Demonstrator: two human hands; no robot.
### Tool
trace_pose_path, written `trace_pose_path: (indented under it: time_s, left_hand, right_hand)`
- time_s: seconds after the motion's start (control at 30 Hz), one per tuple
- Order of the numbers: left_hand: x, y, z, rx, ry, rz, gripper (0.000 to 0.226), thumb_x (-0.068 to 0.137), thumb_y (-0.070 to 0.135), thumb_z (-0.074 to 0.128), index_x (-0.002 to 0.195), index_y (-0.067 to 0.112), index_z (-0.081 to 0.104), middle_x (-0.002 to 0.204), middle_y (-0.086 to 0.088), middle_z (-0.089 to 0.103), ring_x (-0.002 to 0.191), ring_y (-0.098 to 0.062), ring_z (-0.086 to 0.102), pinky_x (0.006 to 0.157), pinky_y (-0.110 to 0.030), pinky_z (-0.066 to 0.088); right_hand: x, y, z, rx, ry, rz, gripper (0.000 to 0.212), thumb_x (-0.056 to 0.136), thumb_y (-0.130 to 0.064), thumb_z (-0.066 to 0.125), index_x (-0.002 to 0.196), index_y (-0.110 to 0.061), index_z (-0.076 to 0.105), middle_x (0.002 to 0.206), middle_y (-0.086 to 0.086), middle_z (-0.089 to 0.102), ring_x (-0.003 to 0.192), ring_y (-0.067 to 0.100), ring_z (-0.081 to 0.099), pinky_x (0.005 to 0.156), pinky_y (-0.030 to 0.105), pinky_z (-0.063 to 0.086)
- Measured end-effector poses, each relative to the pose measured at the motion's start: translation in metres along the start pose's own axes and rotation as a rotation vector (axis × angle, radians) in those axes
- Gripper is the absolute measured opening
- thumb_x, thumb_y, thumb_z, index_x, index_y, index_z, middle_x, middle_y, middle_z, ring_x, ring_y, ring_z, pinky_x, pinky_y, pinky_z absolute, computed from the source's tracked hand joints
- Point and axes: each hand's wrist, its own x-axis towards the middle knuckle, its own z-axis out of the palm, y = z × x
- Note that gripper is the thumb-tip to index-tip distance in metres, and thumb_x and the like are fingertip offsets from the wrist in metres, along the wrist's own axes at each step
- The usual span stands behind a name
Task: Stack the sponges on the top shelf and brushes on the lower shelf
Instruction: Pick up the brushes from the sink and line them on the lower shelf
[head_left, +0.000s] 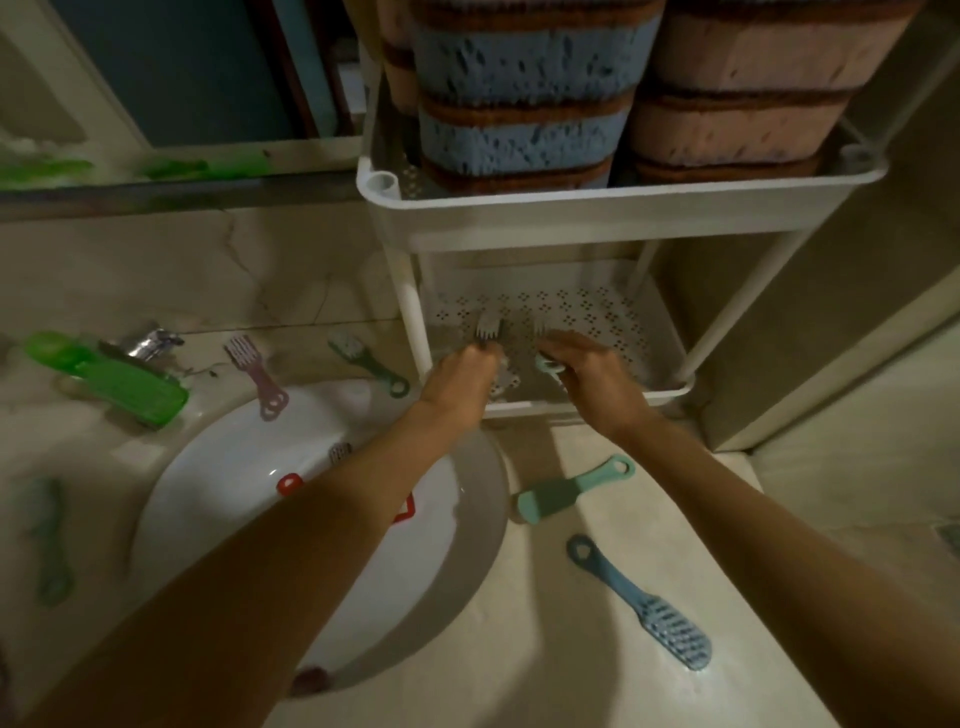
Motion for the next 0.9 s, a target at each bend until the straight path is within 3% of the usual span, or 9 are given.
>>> trace_pose_path:
  time_s: [0.23,0.3,0.4,0.5,0.6,0.77,0.9]
  left_hand:
    - [0.028,-0.009,0.013,-0.138,-0.254,-0.041,0.029,0.088,0.004,0.056,0.116,0.0,0.057,0.124,-0.02,0.054,0.114,-0.033,0.054,0.095,-0.039,0.047]
    - [0.031,-0.01,0.017,-0.15,-0.234,-0.034,0.033,0.087,0.004,0.056,0.12,-0.001,0.054,0.128,-0.02,0.049,0.117,-0.034,0.05,0.097,-0.039,0.045]
    - [0.034,-0.009,0.024,-0.142,-0.14,0.048,0.054,0.089,0.001,0.05,0.141,0.003,0.034,0.148,-0.016,0.029,0.135,-0.033,0.031,0.109,-0.041,0.036]
    - [0.038,-0.011,0.029,-0.115,-0.194,0.107,0.062,0.092,0.001,0.044,0.148,0.01,0.02,0.159,-0.006,0.001,0.146,-0.028,0.007,0.118,-0.042,0.022]
    - [0.041,-0.011,0.032,-0.069,-0.214,0.042,0.06,0.093,0.005,0.044,0.147,0.003,0.018,0.159,-0.01,-0.009,0.143,-0.032,0.016,0.115,-0.04,0.027]
    - [0.047,-0.006,0.03,-0.082,-0.225,-0.134,0.068,0.095,0.012,0.041,0.147,-0.004,0.001,0.156,-0.017,-0.019,0.143,-0.038,0.004,0.116,-0.042,0.014]
    - [0.056,-0.01,0.03,-0.21,-0.209,-0.268,0.067,0.097,0.016,0.037,0.148,-0.002,-0.002,0.156,-0.012,-0.022,0.144,-0.039,-0.009,0.117,-0.045,0.002]
  right_hand:
    - [0.018,0.016,0.018,-0.126,-0.191,0.084,0.037,0.089,-0.005,0.054,0.126,-0.011,0.057,0.126,0.016,0.059,0.111,0.031,0.059,0.095,0.036,0.047]
    - [0.02,0.018,0.02,-0.148,-0.274,0.17,0.037,0.092,-0.008,0.049,0.128,-0.013,0.053,0.124,0.013,0.06,0.108,0.027,0.061,0.094,0.033,0.049]
    - [0.027,0.024,0.026,-0.125,-0.25,0.245,0.036,0.09,-0.005,0.05,0.125,-0.011,0.054,0.123,0.014,0.06,0.107,0.026,0.06,0.093,0.033,0.05]
    - [0.035,0.029,0.032,-0.101,-0.161,0.278,0.033,0.087,-0.003,0.055,0.12,-0.005,0.059,0.126,0.016,0.056,0.112,0.027,0.056,0.093,0.026,0.044]
    - [0.041,0.034,0.038,-0.111,-0.15,0.257,0.033,0.084,0.0,0.055,0.117,-0.001,0.061,0.125,0.02,0.057,0.114,0.034,0.054,0.096,0.034,0.042]
    - [0.052,0.038,0.053,-0.107,-0.042,0.199,0.028,0.073,-0.005,0.058,0.098,-0.004,0.071,0.107,0.021,0.067,0.094,0.041,0.063,0.085,0.052,0.05]
    - [0.064,0.039,0.065,-0.084,-0.081,0.14,0.027,0.068,-0.015,0.052,0.079,-0.003,0.074,0.086,0.021,0.071,0.068,0.04,0.067,0.061,0.049,0.056]
